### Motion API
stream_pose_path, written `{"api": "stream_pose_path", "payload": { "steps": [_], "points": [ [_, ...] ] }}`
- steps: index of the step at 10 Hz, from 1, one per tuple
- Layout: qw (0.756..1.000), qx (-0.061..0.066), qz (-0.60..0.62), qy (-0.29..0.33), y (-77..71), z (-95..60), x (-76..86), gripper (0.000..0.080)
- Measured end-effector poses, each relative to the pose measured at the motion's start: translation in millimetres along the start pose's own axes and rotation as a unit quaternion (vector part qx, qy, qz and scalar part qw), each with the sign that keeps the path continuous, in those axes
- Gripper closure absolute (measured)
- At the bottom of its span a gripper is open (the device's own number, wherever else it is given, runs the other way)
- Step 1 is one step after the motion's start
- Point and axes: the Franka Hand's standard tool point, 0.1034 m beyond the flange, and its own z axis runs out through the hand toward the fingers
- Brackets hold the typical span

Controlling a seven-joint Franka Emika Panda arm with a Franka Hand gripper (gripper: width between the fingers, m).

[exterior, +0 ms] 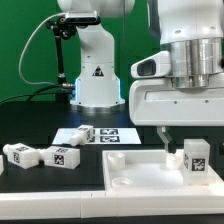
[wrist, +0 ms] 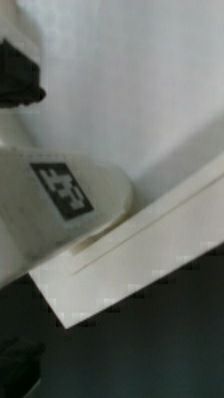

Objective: Assemble one leg

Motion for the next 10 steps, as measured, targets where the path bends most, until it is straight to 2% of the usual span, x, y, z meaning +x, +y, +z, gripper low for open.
{"api": "stream_pose_path", "payload": {
  "steps": [1,3,4,5,6,7,8,10],
  "points": [
    [0.999,-0.003,-0.034,0.001,1.3,0.1,0.9,0.0151],
    [0.985,-0.025,-0.171,0.002,3.6,4.5,1.8,0.0151],
    [0.988,-0.024,-0.155,0.003,3.0,4.4,1.9,0.0151],
    [0.988,-0.025,-0.155,0.004,4.0,4.5,2.7,0.0273],
    [0.992,-0.023,-0.126,0.004,3.7,4.5,2.5,0.0273],
    [0.997,-0.023,-0.079,0.005,3.6,4.6,2.4,0.0413],
    [0.998,-0.024,-0.054,0.006,5.2,4.7,2.9,0.0510],
    [1.000,-0.029,-0.002,0.007,7.9,4.5,3.7,0.0510]
  ]
}}
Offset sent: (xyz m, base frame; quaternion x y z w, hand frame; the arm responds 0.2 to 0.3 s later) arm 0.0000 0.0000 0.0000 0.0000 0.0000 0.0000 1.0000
